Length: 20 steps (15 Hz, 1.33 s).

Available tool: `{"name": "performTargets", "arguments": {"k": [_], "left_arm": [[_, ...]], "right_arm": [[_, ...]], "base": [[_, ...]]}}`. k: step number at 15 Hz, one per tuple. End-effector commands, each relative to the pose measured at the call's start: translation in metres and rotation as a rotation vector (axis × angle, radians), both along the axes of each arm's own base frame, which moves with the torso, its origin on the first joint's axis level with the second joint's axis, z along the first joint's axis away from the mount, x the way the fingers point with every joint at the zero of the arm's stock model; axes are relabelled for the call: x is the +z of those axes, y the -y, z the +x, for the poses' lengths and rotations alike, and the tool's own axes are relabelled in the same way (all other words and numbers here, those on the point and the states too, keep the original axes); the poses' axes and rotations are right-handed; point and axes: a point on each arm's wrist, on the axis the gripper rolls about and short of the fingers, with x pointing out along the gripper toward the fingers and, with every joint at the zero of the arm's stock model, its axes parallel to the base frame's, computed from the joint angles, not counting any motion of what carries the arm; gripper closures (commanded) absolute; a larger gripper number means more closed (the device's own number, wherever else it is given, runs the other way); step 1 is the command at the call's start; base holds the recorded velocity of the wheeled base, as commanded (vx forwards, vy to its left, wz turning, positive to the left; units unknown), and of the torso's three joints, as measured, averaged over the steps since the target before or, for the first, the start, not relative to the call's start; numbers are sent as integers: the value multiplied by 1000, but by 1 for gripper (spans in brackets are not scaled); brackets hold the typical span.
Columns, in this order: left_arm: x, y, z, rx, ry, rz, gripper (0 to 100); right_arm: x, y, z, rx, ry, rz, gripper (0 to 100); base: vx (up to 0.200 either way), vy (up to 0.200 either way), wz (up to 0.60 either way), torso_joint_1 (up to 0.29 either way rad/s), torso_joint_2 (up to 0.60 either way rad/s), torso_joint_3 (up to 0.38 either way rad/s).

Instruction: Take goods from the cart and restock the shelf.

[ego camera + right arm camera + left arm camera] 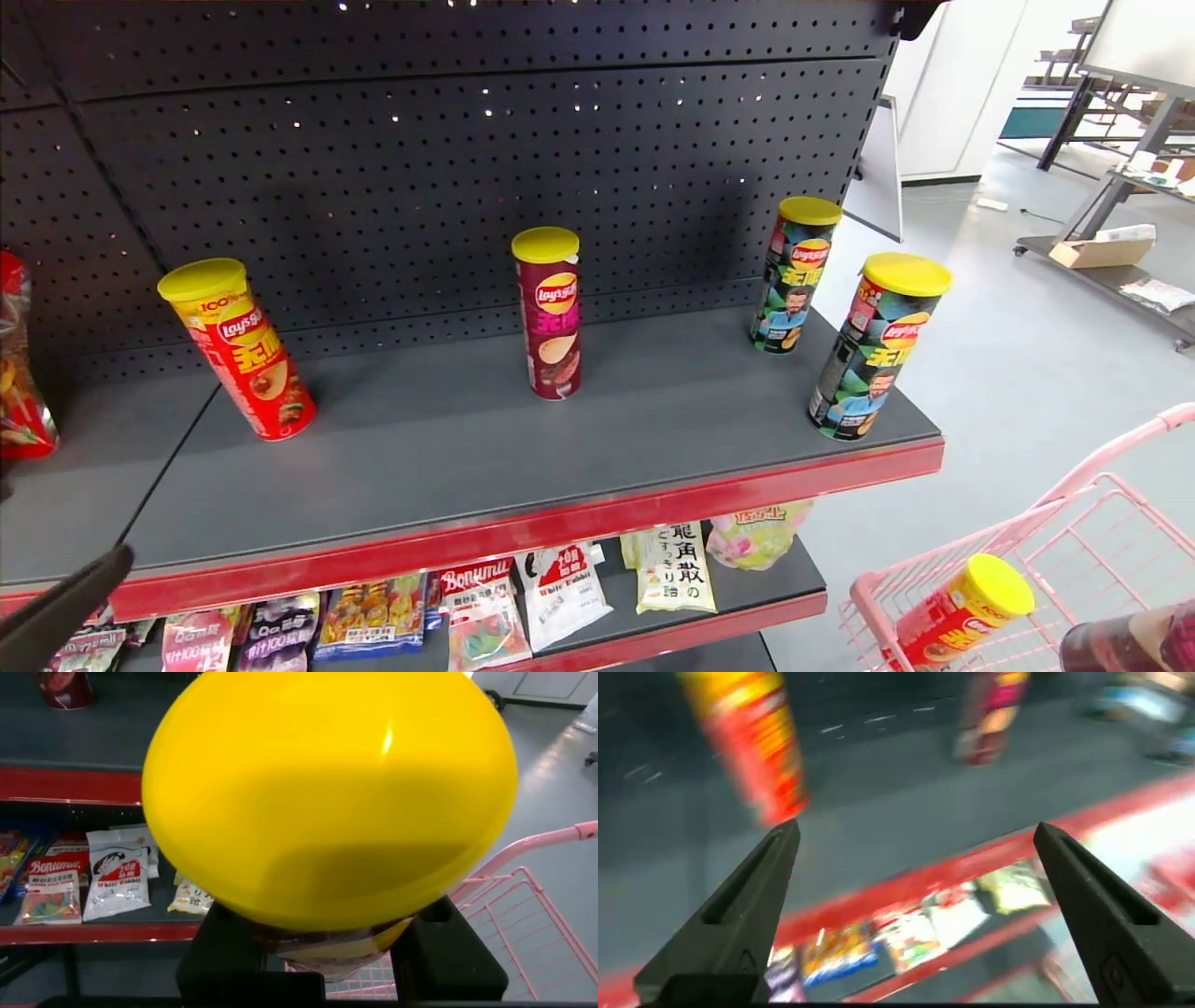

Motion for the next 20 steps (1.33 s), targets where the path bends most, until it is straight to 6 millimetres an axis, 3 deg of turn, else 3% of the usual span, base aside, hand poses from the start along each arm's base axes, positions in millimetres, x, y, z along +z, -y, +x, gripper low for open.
{"name": "performTargets", "arguments": {"k": [1,3,7,12,17,20], "left_arm": [[6,25,100,-347,-148,32,0],[-14,34,153,-396,-137,100,0],[-24,66,218,-493,-29,105,0],[-26,93,263,-531,-4,111,0],[-36,102,298,-494,51,118,0],[-35,106,309,-488,71,117,0]], "right_arm": [[0,0,2,4,-15,-1,100],[3,0,3,4,-19,2,100],[7,0,7,3,-36,26,100],[7,0,7,0,-36,27,100],[8,0,7,-6,-36,27,100],[8,0,7,-9,-39,27,100]], "base": [[0,0,0,0,0,0],[0,0,0,0,0,0],[0,0,0,0,0,0],[0,0,0,0,0,0],[0,0,0,0,0,0],[0,0,0,0,0,0]]}}
